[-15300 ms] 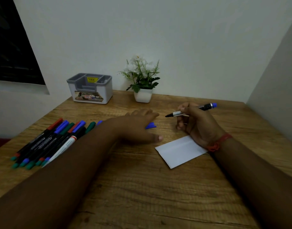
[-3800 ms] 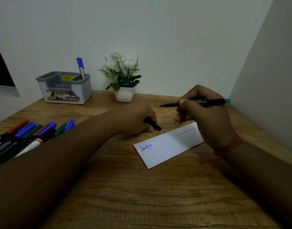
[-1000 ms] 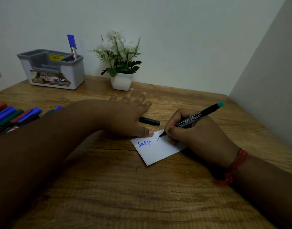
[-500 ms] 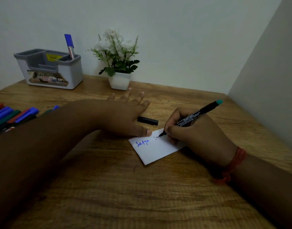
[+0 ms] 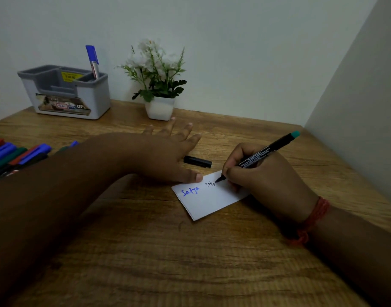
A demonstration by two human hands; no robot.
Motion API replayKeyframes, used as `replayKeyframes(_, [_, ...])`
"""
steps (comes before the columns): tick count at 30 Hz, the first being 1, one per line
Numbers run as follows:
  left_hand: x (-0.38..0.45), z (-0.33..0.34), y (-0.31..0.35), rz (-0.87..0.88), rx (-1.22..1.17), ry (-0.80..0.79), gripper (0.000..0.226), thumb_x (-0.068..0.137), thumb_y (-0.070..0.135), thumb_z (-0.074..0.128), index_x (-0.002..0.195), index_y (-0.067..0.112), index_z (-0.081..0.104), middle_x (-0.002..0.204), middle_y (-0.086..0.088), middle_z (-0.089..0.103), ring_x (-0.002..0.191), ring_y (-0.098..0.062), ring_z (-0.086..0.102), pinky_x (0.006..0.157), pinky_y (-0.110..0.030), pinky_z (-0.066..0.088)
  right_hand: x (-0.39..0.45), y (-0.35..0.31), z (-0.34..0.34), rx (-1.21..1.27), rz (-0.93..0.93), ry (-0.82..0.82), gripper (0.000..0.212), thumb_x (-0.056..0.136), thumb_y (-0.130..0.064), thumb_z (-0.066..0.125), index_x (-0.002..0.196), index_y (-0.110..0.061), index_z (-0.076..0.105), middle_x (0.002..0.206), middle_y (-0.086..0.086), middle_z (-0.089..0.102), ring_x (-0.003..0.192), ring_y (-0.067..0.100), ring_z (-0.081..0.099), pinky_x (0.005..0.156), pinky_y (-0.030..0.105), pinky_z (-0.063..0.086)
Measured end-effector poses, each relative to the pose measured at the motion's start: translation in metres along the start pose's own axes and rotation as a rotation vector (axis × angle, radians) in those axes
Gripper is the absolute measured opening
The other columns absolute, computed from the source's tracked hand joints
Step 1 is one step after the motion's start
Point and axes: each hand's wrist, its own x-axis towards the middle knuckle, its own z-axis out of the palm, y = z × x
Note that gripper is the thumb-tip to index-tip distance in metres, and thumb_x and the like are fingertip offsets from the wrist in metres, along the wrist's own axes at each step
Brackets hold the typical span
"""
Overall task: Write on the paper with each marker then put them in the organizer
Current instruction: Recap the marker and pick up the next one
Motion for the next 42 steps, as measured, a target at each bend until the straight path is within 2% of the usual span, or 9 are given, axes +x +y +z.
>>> replayKeyframes(13, [-0.001,-0.001,0.000,0.010,0.009,-0.010,0.108,0.070,0.086,0.027,0.150,0.034,-0.023,0.155,0.005,-0.037,0.141,-0.027,-0.036,0.116,-0.062,-0.008,0.002,0.001,-0.001,0.017,-0.003,0.001,0.008,0.082,-0.008,0.068,0.075,-0.013,0.070,0.068,0.001,0.070,0.062,0.007,0.064,0.059,0.021,0.052])
replayKeyframes(17, [-0.003,-0.002,0.000,0.027,0.013,0.015,0.097,0.083,0.078,0.032,0.150,0.035,-0.024,0.154,0.007,-0.038,0.140,-0.024,-0.037,0.117,-0.061,-0.008,0.003,0.005,-0.003,0.268,0.007,0.096,0.009,0.086,-0.001,0.065,0.079,-0.003,0.068,0.066,0.005,0.068,0.061,0.011,0.064,0.058,0.019,0.051])
replayKeyframes(21, [-0.003,-0.002,0.000,0.037,-0.057,0.078,0.081,0.091,0.069,0.023,0.151,0.036,-0.020,0.156,0.011,-0.034,0.141,-0.019,-0.036,0.117,-0.058,-0.010,0.006,0.008,-0.007,0.493,-0.031,0.160,0.015,0.089,0.003,0.063,0.077,-0.006,0.066,0.072,0.009,0.065,0.067,0.021,0.062,0.068,0.033,0.053])
replayKeyframes(26, [0.005,0.000,0.000,0.023,-0.022,0.146,0.074,0.096,0.059,0.031,0.153,0.035,-0.011,0.160,0.011,-0.024,0.144,-0.020,-0.031,0.118,-0.060,-0.006,0.012,0.011,-0.013,0.508,-0.072,0.226,0.014,0.090,-0.002,0.066,0.082,-0.014,0.067,0.075,0.002,0.069,0.074,0.023,0.066,0.079,0.042,0.056])
replayKeyframes(31, [0.004,-0.005,0.005,0.046,0.036,0.192,0.060,0.098,0.053,0.041,0.152,0.037,0.021,0.164,0.010,-0.005,0.150,-0.018,-0.015,0.118,-0.060,-0.002,0.014,0.014,-0.016,0.446,-0.079,0.229,0.011,0.089,-0.007,0.070,0.084,-0.017,0.069,0.081,0.001,0.073,0.080,0.024,0.072,0.087,0.049,0.060])
replayKeyframes(35, [0.004,-0.006,0.005,0.106,0.022,0.267,0.034,0.097,0.049,0.048,0.129,0.042,0.054,0.156,0.013,0.031,0.149,-0.014,0.012,0.118,-0.060,0.001,0.014,0.015,-0.016,0.408,-0.061,0.212,0.011,0.087,-0.010,0.072,0.087,-0.020,0.071,0.088,-0.003,0.077,0.085,0.018,0.076,0.092,0.048,0.059])
replayKeyframes(37, [0.003,-0.007,0.005,0.116,0.006,0.322,0.025,0.095,0.046,0.053,0.119,0.041,0.060,0.139,0.015,0.047,0.139,-0.010,0.031,0.119,-0.056,0.003,0.014,0.015,-0.016,0.425,-0.051,0.189,0.011,0.087,-0.011,0.073,0.088,-0.023,0.074,0.093,-0.003,0.077,0.089,0.017,0.076,0.095,0.048,0.058])
replayKeyframes(40, [0.000,-0.008,0.006,0.130,-0.055,0.384,0.018,0.094,0.041,0.058,0.111,0.039,0.062,0.113,0.019,0.057,0.117,-0.007,0.049,0.120,-0.047,0.011,0.014,0.016,-0.016,0.484,-0.052,0.154,0.011,0.087,-0.011,0.072,0.092,-0.020,0.077,0.101,0.003,0.077,0.095,0.022,0.076,0.097,0.049,0.056])
replayKeyframes(42, [-0.001,-0.009,0.006,0.152,-0.185,0.437,0.015,0.092,0.035,0.062,0.107,0.038,0.063,0.104,0.019,0.060,0.104,-0.006,0.055,0.111,-0.044,0.034,0.014,0.017,-0.016,0.509,-0.056,0.140,0.011,0.088,-0.009,0.070,0.093,-0.017,0.076,0.102,0.005,0.077,0.097,0.024,0.075,0.097,0.048,0.056])
